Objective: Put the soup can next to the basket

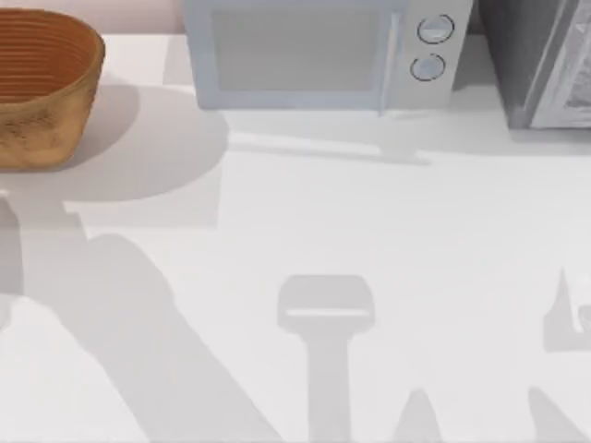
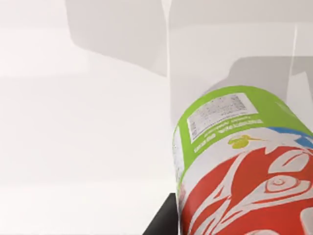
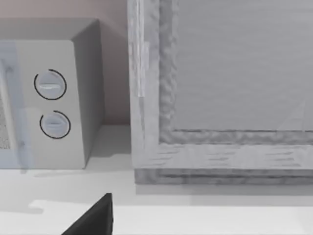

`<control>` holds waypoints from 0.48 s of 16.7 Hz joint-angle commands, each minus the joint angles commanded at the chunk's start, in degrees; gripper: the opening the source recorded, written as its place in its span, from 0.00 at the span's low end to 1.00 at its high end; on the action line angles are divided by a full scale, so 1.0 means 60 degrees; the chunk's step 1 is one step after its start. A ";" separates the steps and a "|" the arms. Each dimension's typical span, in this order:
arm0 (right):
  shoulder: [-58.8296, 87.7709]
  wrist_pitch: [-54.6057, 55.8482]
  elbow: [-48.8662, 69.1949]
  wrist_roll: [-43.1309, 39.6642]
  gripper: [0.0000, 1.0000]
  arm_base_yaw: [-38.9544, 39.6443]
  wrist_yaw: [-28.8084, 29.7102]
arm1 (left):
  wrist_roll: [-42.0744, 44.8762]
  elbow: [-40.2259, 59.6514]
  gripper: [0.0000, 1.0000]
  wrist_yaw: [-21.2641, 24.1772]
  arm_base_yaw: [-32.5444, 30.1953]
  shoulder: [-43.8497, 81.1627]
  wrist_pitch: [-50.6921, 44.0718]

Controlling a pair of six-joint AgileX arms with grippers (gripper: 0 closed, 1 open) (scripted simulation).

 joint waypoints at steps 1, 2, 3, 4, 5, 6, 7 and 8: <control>0.0000 0.0000 0.0000 0.0000 1.00 0.0000 0.0000 | 0.0000 0.0000 0.68 0.0000 0.0000 0.0000 0.0000; 0.0000 0.0000 0.0000 0.0000 1.00 0.0000 0.0000 | 0.0000 0.0000 0.75 0.0000 0.0000 0.0000 0.0000; 0.0000 0.0000 0.0000 0.0000 1.00 0.0000 0.0000 | 0.0000 0.0000 0.83 0.0000 0.0000 0.0000 0.0000; 0.0000 0.0000 0.0000 0.0000 1.00 0.0000 0.0000 | 0.0000 0.0000 0.90 0.0000 0.0000 0.0000 0.0000; 0.0000 0.0000 0.0000 0.0000 1.00 0.0000 0.0000 | 0.0000 0.0000 0.98 0.0000 0.0000 0.0000 0.0000; 0.0000 0.0000 0.0000 0.0000 1.00 0.0000 0.0000 | 0.0000 0.0000 1.00 0.0000 0.0000 0.0000 0.0000; 0.0000 0.0000 0.0000 0.0000 1.00 0.0000 0.0000 | 0.0000 0.0000 1.00 0.0000 0.0000 0.0000 0.0000; 0.0000 0.0000 0.0000 0.0000 1.00 0.0000 0.0000 | 0.0000 0.0000 1.00 0.0000 0.0000 0.0000 0.0000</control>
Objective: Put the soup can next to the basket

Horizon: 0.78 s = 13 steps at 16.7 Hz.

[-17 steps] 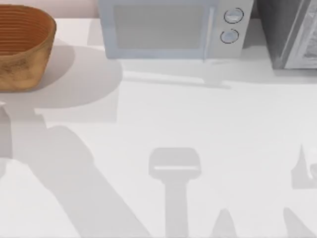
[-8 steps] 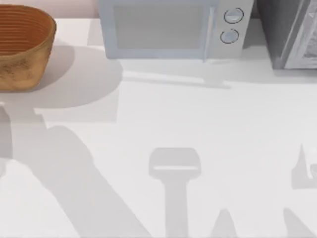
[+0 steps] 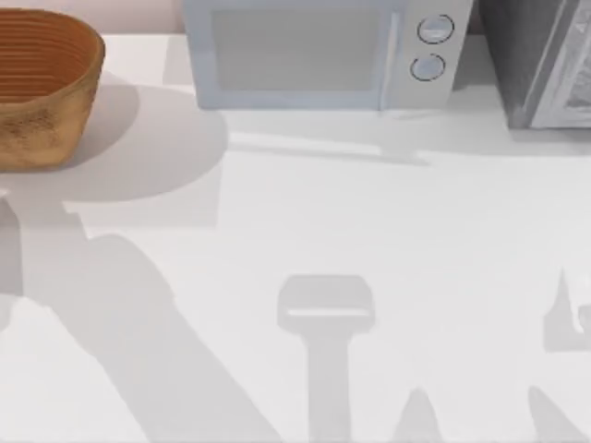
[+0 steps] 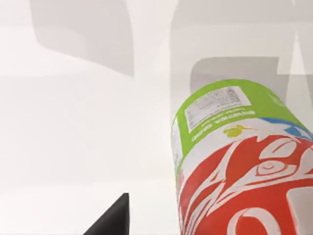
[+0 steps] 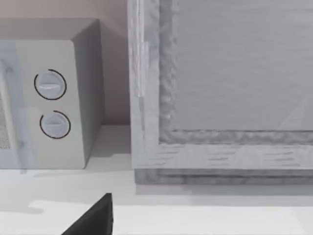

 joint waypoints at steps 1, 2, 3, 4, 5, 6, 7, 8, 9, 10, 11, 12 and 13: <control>0.0000 0.0000 0.0000 0.0000 1.00 0.0000 0.0000 | 0.0000 0.0000 1.00 0.0000 0.0000 0.0000 0.0000; 0.0000 0.0000 0.0000 0.0000 1.00 0.0000 0.0000 | 0.0000 0.0000 1.00 0.0000 0.0000 0.0000 0.0000; 0.0000 0.0000 0.0000 0.0000 1.00 0.0000 0.0000 | 0.0000 0.0000 1.00 0.0000 0.0000 0.0000 0.0000; 0.0000 0.0000 0.0000 0.0000 1.00 0.0000 0.0000 | 0.0000 0.0000 1.00 0.0000 0.0000 0.0000 0.0000; 0.0000 0.0000 0.0000 0.0000 1.00 0.0000 0.0000 | 0.0000 0.0000 1.00 0.0000 0.0000 0.0000 0.0000; 0.0000 0.0000 0.0000 0.0000 1.00 0.0000 0.0000 | 0.0186 -0.0219 1.00 0.0013 0.0046 -0.0074 -0.0073; 0.0000 0.0000 0.0000 0.0000 1.00 0.0000 0.0000 | 0.0186 -0.0187 1.00 0.0012 0.0048 -0.0077 -0.0104; 0.0000 0.0000 0.0000 0.0000 1.00 0.0000 0.0000 | 0.0187 -0.0072 1.00 0.0012 0.0052 -0.0086 -0.0228; 0.0000 0.0000 0.0000 0.0000 1.00 0.0000 0.0000 | 0.0191 0.0081 1.00 0.0013 0.0050 -0.0101 -0.0413; 0.0000 0.0000 0.0000 0.0000 1.00 0.0000 0.0000 | 0.0186 0.0239 1.00 0.0014 0.0051 -0.0129 -0.0593; 0.0000 0.0000 0.0000 0.0000 1.00 0.0000 0.0000 | 0.0183 0.0362 1.00 0.0012 0.0048 -0.0153 -0.0749; 0.0000 0.0000 0.0000 0.0000 1.00 0.0000 0.0000 | 0.0186 0.0485 1.00 0.0008 0.0044 -0.0170 -0.0912; 0.0000 0.0000 0.0000 0.0000 1.00 0.0000 0.0000 | 0.0182 0.0635 1.00 0.0009 0.0045 -0.0196 -0.1100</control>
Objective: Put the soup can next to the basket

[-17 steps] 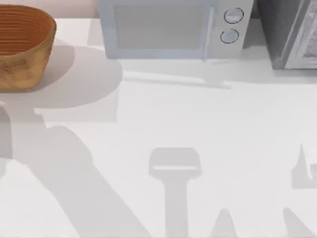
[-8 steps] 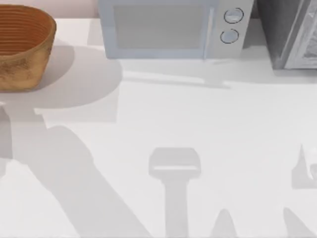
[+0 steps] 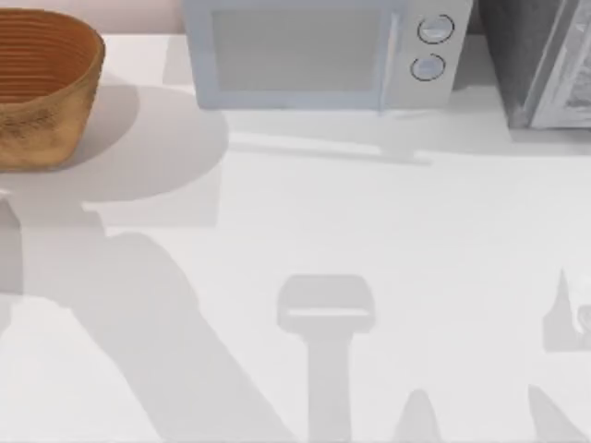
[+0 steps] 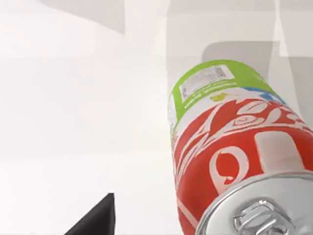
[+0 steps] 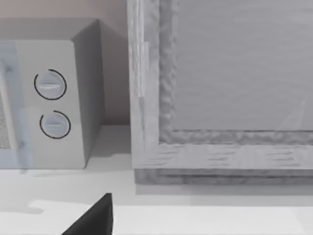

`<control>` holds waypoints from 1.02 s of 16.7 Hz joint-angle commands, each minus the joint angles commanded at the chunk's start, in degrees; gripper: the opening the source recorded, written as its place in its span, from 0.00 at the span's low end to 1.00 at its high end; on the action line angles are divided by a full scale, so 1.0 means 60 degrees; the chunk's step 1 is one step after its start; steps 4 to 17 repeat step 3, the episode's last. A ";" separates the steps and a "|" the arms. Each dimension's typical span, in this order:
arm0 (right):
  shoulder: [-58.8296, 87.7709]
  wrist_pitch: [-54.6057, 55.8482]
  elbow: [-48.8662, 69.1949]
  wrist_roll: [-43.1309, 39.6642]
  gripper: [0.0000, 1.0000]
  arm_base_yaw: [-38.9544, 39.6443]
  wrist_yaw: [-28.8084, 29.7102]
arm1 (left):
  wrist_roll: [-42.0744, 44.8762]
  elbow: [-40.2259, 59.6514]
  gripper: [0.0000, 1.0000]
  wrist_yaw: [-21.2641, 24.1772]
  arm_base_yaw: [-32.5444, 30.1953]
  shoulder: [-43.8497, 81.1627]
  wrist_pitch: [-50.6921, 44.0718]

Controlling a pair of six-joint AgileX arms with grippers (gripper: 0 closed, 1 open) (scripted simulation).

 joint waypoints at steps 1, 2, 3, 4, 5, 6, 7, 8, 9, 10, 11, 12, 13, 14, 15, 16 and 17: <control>0.0000 0.0000 0.0000 0.0000 1.00 0.0000 0.0000 | -0.0004 0.0160 1.00 0.0002 -0.0004 -0.0042 -0.0191; 0.0000 0.0000 0.0000 0.0000 1.00 0.0000 0.0000 | -0.0007 0.0283 1.00 0.0002 -0.0008 -0.0081 -0.0329; 0.0000 0.0000 0.0000 0.0000 1.00 0.0000 0.0000 | -0.0009 0.0327 1.00 0.0002 -0.0009 -0.0098 -0.0374; 0.0000 0.0000 0.0000 0.0000 1.00 0.0000 0.0000 | -0.0009 0.0327 1.00 0.0002 -0.0009 -0.0098 -0.0374; 0.0000 0.0000 0.0000 0.0000 1.00 0.0000 0.0000 | -0.0009 0.0327 1.00 0.0002 -0.0009 -0.0098 -0.0374; 0.0000 0.0000 0.0000 0.0000 1.00 0.0000 0.0000 | -0.0009 0.0327 1.00 0.0002 -0.0009 -0.0098 -0.0374; 0.0000 0.0000 0.0000 0.0000 1.00 0.0000 0.0000 | -0.0009 0.0327 1.00 0.0002 -0.0009 -0.0098 -0.0374; 0.0000 0.0000 0.0000 0.0000 1.00 0.0000 0.0000 | -0.0009 0.0327 1.00 0.0002 -0.0009 -0.0098 -0.0374; 0.0000 0.0000 0.0000 0.0000 1.00 0.0000 0.0000 | -0.0009 0.0327 1.00 0.0002 -0.0009 -0.0098 -0.0374; 0.0000 0.0000 0.0000 0.0000 1.00 0.0000 0.0000 | -0.0009 0.0327 1.00 0.0002 -0.0009 -0.0098 -0.0374; 0.0000 0.0000 0.0000 0.0000 1.00 0.0000 0.0000 | -0.0009 0.0327 1.00 0.0002 -0.0009 -0.0098 -0.0374; 0.0000 0.0000 0.0000 0.0000 1.00 0.0000 0.0000 | -0.0009 0.0327 1.00 0.0002 -0.0009 -0.0098 -0.0374; 0.0000 0.0000 0.0000 0.0000 1.00 0.0000 0.0000 | -0.0009 0.0327 1.00 0.0002 -0.0009 -0.0098 -0.0374; 0.0000 0.0000 0.0000 0.0000 1.00 0.0000 0.0000 | -0.0009 0.0327 1.00 0.0002 -0.0009 -0.0098 -0.0374; 0.0000 0.0000 0.0000 0.0000 1.00 0.0000 0.0000 | -0.0009 0.0327 1.00 0.0002 -0.0009 -0.0098 -0.0374; 0.0000 0.0000 0.0000 0.0000 1.00 0.0000 0.0000 | -0.0009 0.0327 1.00 0.0002 -0.0009 -0.0098 -0.0374; 0.0000 0.0000 0.0000 0.0000 1.00 0.0000 0.0000 | -0.0009 0.0327 1.00 0.0002 -0.0009 -0.0098 -0.0374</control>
